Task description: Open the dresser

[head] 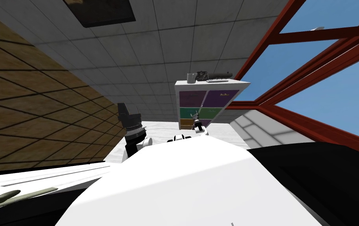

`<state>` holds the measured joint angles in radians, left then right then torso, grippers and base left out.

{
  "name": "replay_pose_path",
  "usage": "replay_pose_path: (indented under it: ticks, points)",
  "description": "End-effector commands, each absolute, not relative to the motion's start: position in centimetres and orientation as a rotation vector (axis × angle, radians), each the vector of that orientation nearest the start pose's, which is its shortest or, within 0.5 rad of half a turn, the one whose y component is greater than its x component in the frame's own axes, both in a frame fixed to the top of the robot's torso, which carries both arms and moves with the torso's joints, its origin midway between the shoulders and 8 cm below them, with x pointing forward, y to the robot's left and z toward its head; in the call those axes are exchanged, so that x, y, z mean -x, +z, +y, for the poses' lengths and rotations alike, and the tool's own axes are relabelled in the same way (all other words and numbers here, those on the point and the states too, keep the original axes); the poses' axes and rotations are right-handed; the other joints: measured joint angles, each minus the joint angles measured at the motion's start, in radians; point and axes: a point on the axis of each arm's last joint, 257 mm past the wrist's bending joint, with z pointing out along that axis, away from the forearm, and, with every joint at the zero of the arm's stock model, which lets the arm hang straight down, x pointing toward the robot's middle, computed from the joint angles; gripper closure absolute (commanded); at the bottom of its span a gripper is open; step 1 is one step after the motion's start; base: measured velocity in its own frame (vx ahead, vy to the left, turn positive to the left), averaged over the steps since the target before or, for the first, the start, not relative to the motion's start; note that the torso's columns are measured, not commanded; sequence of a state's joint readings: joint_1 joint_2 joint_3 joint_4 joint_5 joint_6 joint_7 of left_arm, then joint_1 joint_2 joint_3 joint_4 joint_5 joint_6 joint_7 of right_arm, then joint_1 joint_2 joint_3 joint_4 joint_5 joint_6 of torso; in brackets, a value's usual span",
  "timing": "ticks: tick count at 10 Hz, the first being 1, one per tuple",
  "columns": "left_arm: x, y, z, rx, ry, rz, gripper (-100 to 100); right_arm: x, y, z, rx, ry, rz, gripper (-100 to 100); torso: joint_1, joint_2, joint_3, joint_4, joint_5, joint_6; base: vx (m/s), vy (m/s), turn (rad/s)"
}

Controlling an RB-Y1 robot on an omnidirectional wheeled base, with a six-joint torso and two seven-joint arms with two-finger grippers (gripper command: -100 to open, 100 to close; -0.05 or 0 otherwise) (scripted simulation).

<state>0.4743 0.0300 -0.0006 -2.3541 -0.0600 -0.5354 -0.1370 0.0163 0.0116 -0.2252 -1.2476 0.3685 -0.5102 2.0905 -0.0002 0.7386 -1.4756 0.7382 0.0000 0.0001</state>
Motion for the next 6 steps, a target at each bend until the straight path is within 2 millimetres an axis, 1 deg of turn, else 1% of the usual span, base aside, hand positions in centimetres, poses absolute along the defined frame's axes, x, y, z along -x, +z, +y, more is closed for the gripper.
replay_pose_path:
  ticks: [1, 2, 3, 4, 5, 6]
  points:
    - [-32.4, 7.0, 25.9, 0.444, -1.174, 0.602, 0, -50.6, -27.9, -28.1, 0.568, -0.739, 1.363, -100, -0.001, 0.000, 0.000, 0.000, 0.000, 0.000, 0.004, 0.007, -0.001]
    - [-32.4, 7.0, 25.9, 0.444, -1.174, 0.602, 0, -50.4, -28.7, -30.6, 0.564, -0.755, 1.379, -100, -0.001, 0.000, 0.000, 0.000, 0.000, 0.000, -0.027, 0.047, 0.228]
    - [-32.4, 7.0, 25.9, 0.444, -1.174, 0.602, 0, -50.4, -28.7, -30.6, 0.564, -0.755, 1.379, -100, 0.002, 0.001, 0.001, 0.000, 0.000, -0.001, -0.037, 0.062, 0.099]
    - [-32.4, 7.0, 25.9, 0.444, -1.174, 0.602, 0, -50.3, -28.9, -33.4, 0.556, -0.776, 1.388, -100, 0.002, 0.001, 0.001, 0.000, 0.001, 0.000, -0.033, 0.079, 0.146]
    - [-32.4, 7.0, 25.9, 0.444, -1.174, 0.601, 0, -50.1, -29.4, -35.6, 0.535, -0.787, 1.403, -100, 0.002, 0.000, 0.000, 0.000, 0.001, 0.000, -0.058, 0.116, 0.287]
    - [-32.4, 7.0, 25.9, 0.444, -1.174, 0.601, 0, -50.0, -29.5, -36.2, 0.546, -0.795, 1.407, -100, 0.003, 0.001, 0.000, 0.000, 0.001, 0.000, -0.042, 0.096, 0.103]
